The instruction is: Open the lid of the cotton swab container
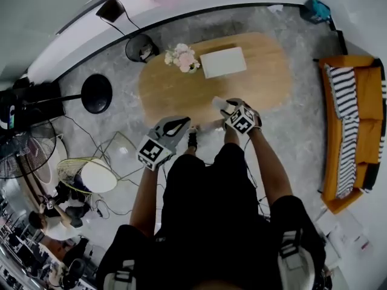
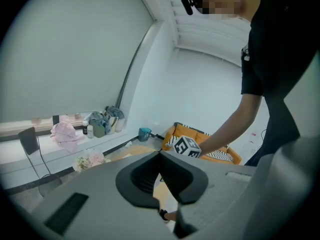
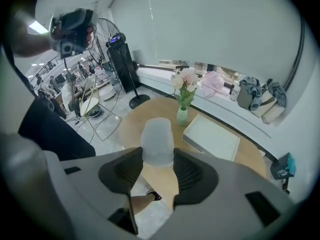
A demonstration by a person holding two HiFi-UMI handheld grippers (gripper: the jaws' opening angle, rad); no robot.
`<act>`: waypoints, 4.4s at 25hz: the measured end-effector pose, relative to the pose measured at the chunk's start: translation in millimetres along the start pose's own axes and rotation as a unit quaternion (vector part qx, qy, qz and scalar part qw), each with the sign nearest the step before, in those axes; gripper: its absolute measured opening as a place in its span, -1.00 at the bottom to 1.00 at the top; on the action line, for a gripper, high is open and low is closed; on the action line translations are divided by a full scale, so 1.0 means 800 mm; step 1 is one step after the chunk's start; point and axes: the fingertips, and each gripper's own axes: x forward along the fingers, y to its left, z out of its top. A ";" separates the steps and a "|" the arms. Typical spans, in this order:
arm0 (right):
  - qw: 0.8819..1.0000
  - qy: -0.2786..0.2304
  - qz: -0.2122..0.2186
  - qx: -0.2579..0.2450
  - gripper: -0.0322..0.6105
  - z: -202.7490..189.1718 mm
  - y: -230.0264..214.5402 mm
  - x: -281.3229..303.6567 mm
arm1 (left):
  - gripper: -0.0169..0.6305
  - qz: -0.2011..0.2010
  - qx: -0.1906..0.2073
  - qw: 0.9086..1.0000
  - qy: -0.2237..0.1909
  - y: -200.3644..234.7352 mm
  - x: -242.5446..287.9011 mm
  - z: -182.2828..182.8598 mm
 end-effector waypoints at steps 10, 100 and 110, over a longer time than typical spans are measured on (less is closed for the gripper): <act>0.998 -0.040 0.029 -0.031 -0.34 0.047 0.054 -0.104 | -0.95 -0.032 0.075 0.997 -0.012 -0.040 -0.012 0.023; 0.948 -0.247 0.196 -0.034 -0.27 0.252 0.276 -0.321 | -0.29 -0.327 0.173 0.928 0.040 -0.171 -0.079 -0.003; 0.943 -0.254 0.217 -0.006 -0.28 0.250 0.278 -0.323 | -0.29 -0.322 0.203 0.924 0.044 -0.174 -0.077 -0.008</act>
